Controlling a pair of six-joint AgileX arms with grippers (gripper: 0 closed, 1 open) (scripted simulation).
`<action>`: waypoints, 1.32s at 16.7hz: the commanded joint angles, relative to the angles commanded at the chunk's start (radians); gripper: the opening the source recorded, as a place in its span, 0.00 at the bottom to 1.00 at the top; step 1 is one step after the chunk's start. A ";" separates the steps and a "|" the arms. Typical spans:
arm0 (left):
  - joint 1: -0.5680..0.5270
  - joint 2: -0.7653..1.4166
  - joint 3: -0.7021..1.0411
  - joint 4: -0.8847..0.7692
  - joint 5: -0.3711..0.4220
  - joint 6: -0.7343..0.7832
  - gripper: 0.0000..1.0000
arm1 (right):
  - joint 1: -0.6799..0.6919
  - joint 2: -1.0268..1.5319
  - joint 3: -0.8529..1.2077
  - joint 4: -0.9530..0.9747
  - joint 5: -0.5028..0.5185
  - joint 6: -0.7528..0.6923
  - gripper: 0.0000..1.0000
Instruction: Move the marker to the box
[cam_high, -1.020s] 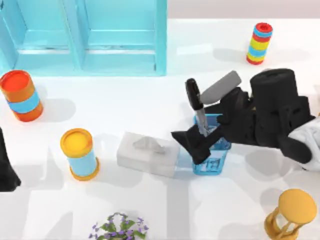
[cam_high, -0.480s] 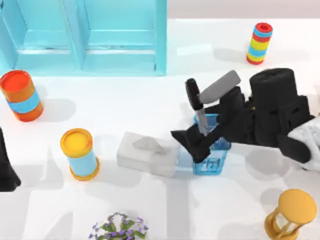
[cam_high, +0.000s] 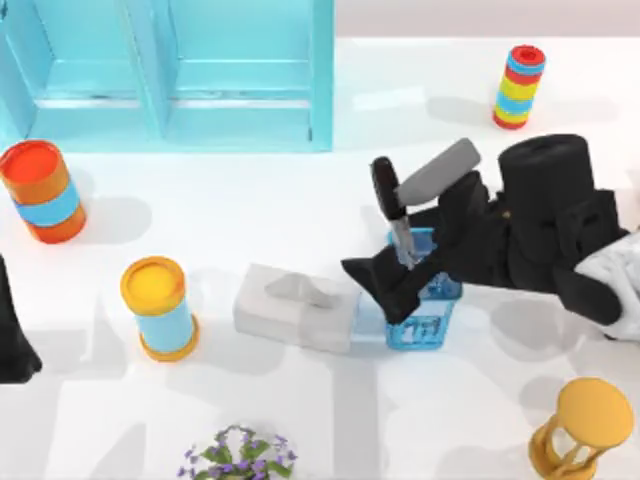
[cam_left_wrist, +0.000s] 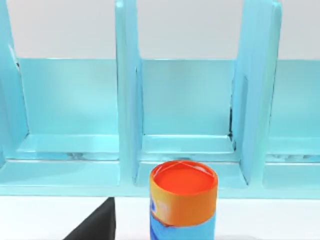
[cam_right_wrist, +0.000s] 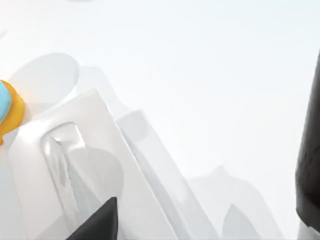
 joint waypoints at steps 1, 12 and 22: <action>0.000 0.000 0.000 0.000 0.000 0.000 1.00 | 0.000 0.000 0.000 0.000 0.000 0.000 0.00; 0.000 0.000 0.000 0.000 0.000 0.000 1.00 | -0.006 -0.058 0.057 -0.031 -0.063 -0.054 0.00; 0.000 0.000 0.000 0.000 0.000 0.000 1.00 | -0.234 -0.305 0.213 -0.563 -0.272 -0.277 0.00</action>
